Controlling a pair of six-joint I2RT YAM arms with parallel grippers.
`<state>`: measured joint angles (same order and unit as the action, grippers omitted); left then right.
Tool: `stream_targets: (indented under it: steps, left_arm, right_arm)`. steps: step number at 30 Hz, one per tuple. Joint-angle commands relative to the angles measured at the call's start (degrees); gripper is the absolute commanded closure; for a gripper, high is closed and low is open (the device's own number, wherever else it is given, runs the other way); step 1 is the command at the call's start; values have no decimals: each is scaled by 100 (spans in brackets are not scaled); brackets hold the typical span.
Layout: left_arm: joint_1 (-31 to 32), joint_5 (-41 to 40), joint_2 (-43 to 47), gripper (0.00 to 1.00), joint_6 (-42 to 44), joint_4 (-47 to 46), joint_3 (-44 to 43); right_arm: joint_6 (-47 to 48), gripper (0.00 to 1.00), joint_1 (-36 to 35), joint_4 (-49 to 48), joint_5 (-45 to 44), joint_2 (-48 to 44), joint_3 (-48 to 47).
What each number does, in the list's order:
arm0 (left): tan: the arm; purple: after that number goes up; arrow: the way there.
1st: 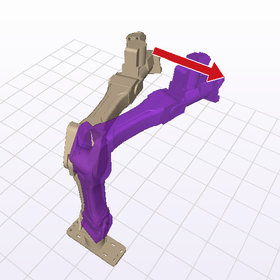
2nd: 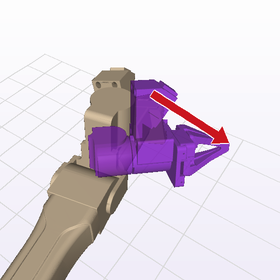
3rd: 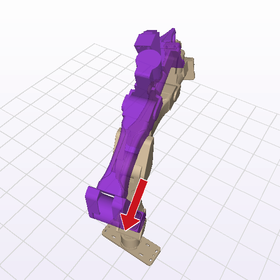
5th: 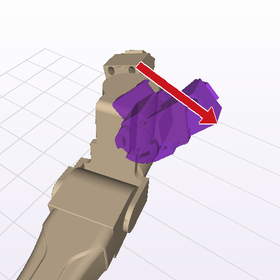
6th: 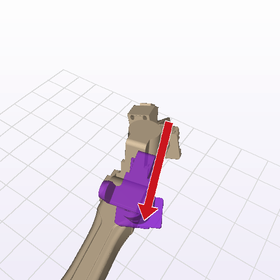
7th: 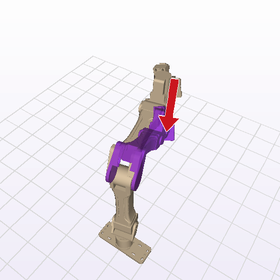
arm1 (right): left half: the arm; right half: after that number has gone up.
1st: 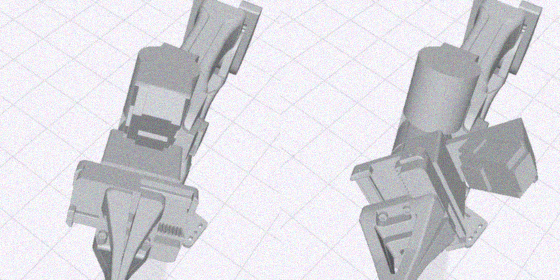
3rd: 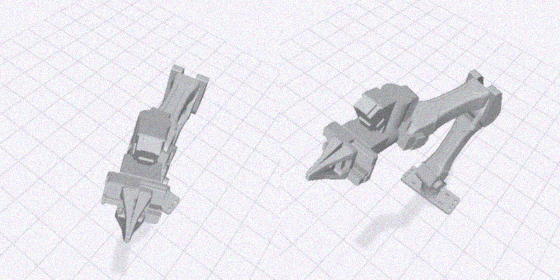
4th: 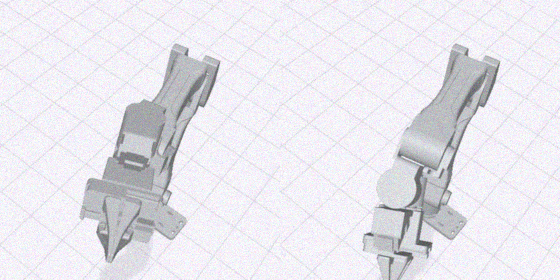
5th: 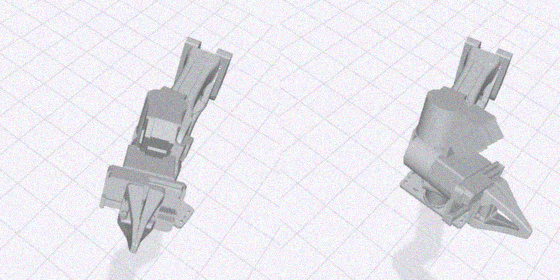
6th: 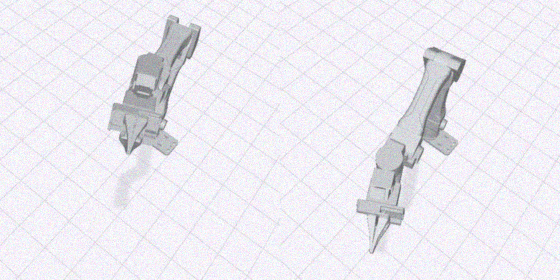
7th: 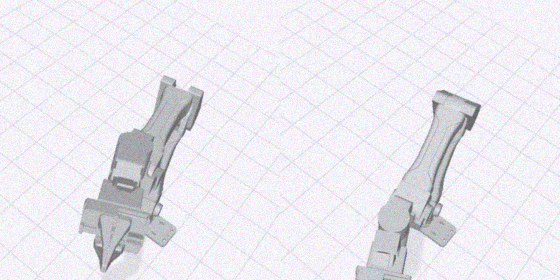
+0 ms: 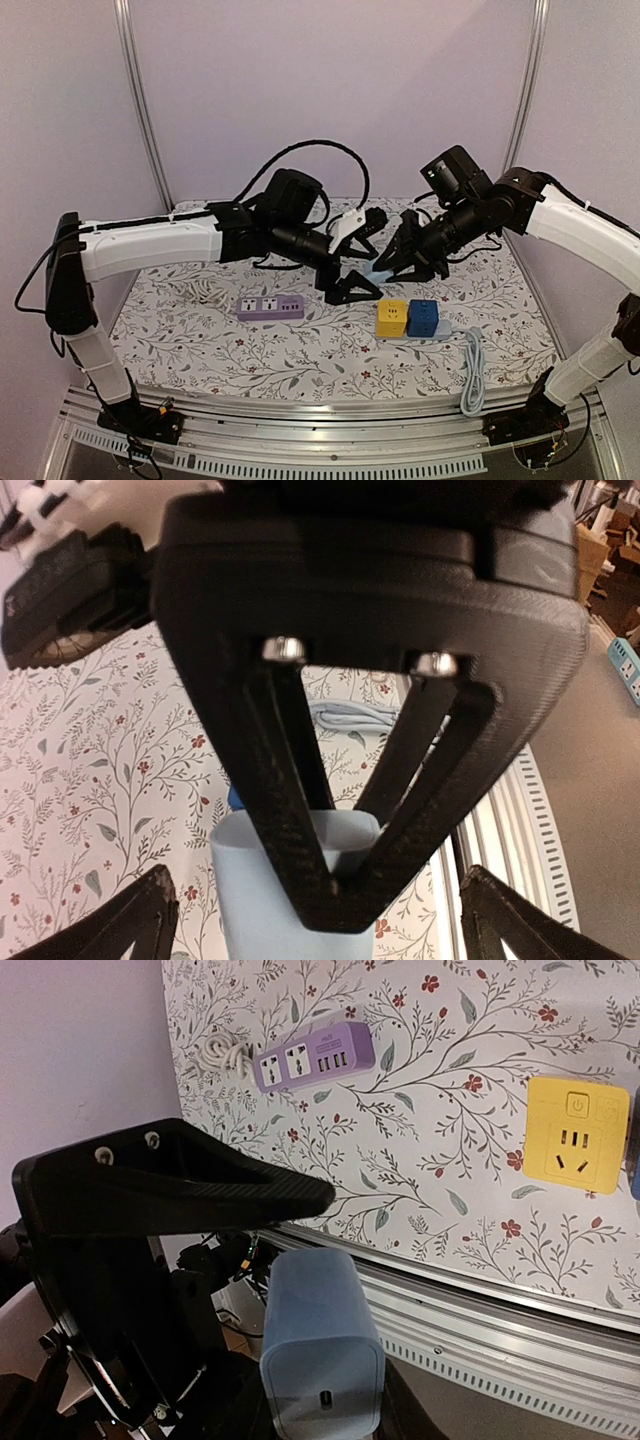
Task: Insert the plug
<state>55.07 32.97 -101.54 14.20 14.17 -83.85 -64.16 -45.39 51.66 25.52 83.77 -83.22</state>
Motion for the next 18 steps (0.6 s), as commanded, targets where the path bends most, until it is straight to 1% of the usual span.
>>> stream_targets:
  steps: [1, 5, 8, 11, 13, 15, 18]
  left_arm:
    - [-1, -112, 447, 0, 129, -148, 242]
    - [-108, -263, 829, 0, 245, 118, 544]
    - [-273, -407, 1178, 0, 450, 456, 868]
    - [-588, -469, 1539, 0, 628, 798, 1229]
    - [-906, -465, 1693, 0, 832, 1092, 1432]
    - [-1058, -623, 1656, 0, 1326, 1717, 1441]
    - [-1290, -899, 1288, 2, 1929, 2781, 1175]
  right_arm:
    - [144, 100, 18, 46, -158, -51, -106]
    - [328, 100, 77, 314, -408, -136, -124]
    - [590, 100, 105, 689, -738, -200, -176]
    - [929, 100, 125, 1199, -1064, -241, -265]
    - [1123, 100, 139, 1464, -1250, -283, -269]
    - [1257, 100, 166, 1670, -1391, -364, -237]
    - [1410, 100, 196, 1820, -1510, -497, -180]
